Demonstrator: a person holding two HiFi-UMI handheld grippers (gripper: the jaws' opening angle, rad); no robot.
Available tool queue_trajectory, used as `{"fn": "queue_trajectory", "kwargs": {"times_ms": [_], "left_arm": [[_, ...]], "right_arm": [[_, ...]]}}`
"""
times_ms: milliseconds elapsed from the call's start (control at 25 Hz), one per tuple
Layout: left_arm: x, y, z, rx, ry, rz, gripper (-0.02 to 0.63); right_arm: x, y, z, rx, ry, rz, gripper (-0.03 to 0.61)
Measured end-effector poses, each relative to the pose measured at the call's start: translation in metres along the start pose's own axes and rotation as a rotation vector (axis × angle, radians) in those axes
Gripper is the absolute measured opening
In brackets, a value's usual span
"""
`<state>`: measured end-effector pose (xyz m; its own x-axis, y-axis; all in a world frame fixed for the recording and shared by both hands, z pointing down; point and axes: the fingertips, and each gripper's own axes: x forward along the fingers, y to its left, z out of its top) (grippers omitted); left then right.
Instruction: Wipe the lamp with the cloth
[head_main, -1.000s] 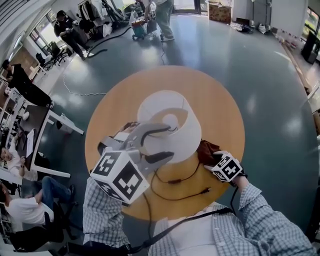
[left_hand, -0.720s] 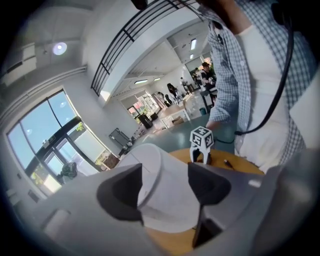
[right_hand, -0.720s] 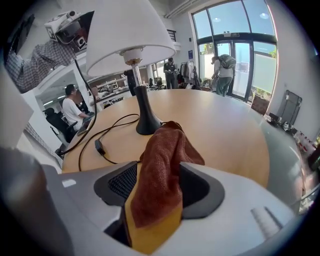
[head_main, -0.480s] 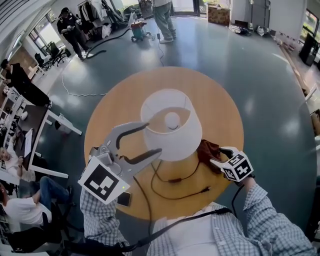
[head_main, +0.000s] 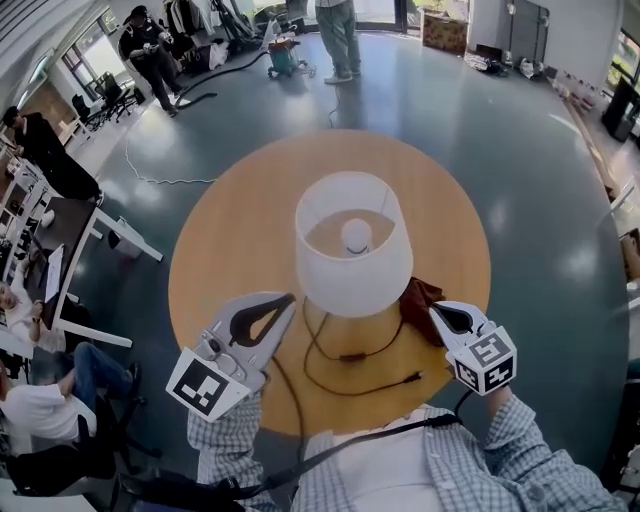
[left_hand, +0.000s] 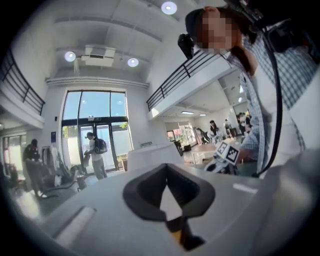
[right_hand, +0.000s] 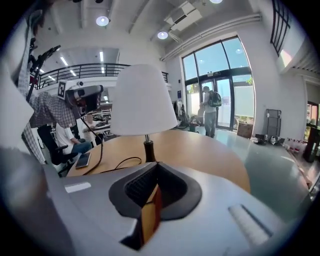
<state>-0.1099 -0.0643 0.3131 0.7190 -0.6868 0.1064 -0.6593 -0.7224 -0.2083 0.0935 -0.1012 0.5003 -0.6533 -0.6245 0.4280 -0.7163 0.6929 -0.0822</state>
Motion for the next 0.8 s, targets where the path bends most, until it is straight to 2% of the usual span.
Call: {"fn": "queue_trajectory", "kwargs": {"times_ms": [120,240,520,680,800], "left_arm": [[0.007,-0.02,-0.013,-0.112,-0.037,0.005,0.005],[0.015,-0.043,-0.035,-0.21,-0.035,-0.013,0.005],[0.029,-0.093,-0.089,-0.338,0.014,-0.099,0.005],[0.041,-0.109,-0.101,-0.485,-0.013,-0.127,0.005],[0.048,-0.119,-0.116,-0.534,-0.002,-0.143,0.005]], "right_arm": [[0.001,0.018,-0.003,0.015,-0.001,0.05,0.003],[0.004,0.033,-0.004,0.051,-0.009,0.088,0.003],[0.017,0.066,-0.005,0.079,-0.011,0.142,0.003],[0.023,0.076,-0.011,0.087,-0.018,0.157,0.003],[0.025,0.078,-0.016,0.105,-0.022,0.159,0.003]]}}
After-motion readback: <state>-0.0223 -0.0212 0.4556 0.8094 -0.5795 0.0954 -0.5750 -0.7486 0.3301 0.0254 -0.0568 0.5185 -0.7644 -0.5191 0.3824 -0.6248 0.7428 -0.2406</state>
